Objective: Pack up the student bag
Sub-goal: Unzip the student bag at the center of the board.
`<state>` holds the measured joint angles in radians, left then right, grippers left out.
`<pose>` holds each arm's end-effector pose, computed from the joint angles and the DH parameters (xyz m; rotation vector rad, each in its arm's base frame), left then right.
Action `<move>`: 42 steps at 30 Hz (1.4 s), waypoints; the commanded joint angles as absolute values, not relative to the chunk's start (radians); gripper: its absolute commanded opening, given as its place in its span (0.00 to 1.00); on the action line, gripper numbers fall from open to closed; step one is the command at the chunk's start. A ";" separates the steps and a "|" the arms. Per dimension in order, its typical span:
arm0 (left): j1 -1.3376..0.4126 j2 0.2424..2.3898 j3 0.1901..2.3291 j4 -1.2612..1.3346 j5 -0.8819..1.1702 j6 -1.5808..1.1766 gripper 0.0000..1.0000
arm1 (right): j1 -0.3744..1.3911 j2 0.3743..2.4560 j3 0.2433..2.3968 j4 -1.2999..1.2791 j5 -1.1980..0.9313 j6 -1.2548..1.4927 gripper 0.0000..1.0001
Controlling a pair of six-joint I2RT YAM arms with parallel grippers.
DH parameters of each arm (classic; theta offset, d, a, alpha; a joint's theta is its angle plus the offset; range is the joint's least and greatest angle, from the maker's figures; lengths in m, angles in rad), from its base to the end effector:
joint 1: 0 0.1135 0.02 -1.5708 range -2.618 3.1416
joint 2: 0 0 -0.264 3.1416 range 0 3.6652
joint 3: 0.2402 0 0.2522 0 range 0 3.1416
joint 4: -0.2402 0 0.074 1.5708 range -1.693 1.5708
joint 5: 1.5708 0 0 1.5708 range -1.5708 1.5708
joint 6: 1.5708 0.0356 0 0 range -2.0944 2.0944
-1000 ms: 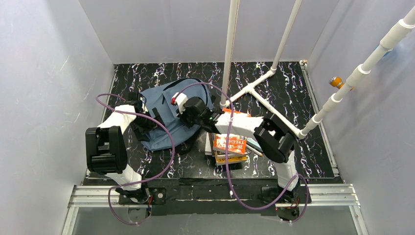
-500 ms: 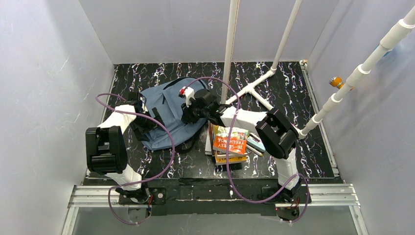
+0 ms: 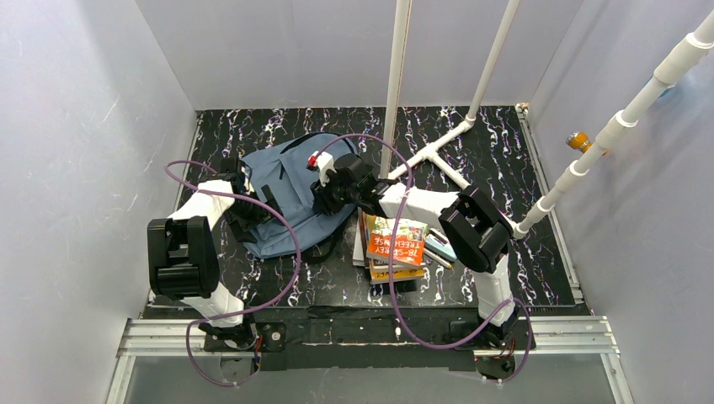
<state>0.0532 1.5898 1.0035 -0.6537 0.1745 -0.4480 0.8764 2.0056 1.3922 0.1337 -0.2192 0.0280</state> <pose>0.2976 0.0097 0.1888 -0.6623 2.7543 -0.3357 0.2900 0.3604 0.2108 -1.0048 1.8798 0.7746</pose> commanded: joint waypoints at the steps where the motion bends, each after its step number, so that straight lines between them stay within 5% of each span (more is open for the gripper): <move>1: 0.060 1.593 1.008 -0.676 0.153 -0.435 0.96 | 0.873 2.036 1.431 0.134 -0.209 0.003 0.45; 8: 0.060 1.594 1.008 -0.675 0.158 -0.433 0.96 | 0.873 2.090 1.470 0.108 -0.196 -0.038 0.43; 15: 0.060 1.592 1.006 -0.675 0.153 -0.433 0.96 | 0.873 2.074 1.476 0.095 -0.196 -0.017 0.06; 22: 0.060 1.598 1.009 -0.676 0.152 -0.433 0.96 | 0.860 1.984 1.397 0.141 -0.254 0.055 0.13; 25: 0.060 1.601 1.011 -0.676 0.155 -0.433 0.96 | 0.852 1.982 1.370 0.197 -0.301 0.106 0.01; 35: 0.061 1.595 1.008 -0.676 0.157 -0.431 0.96 | 0.839 1.994 1.377 0.239 -0.338 0.181 0.01; 42: 0.061 1.602 1.008 -0.681 0.140 -0.433 0.96 | 0.810 1.891 1.268 0.352 -0.095 0.472 0.01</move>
<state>0.0532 1.5955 1.0035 -0.6525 0.1722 -0.4458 0.8284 2.0052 1.3151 0.2485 -0.2604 0.2939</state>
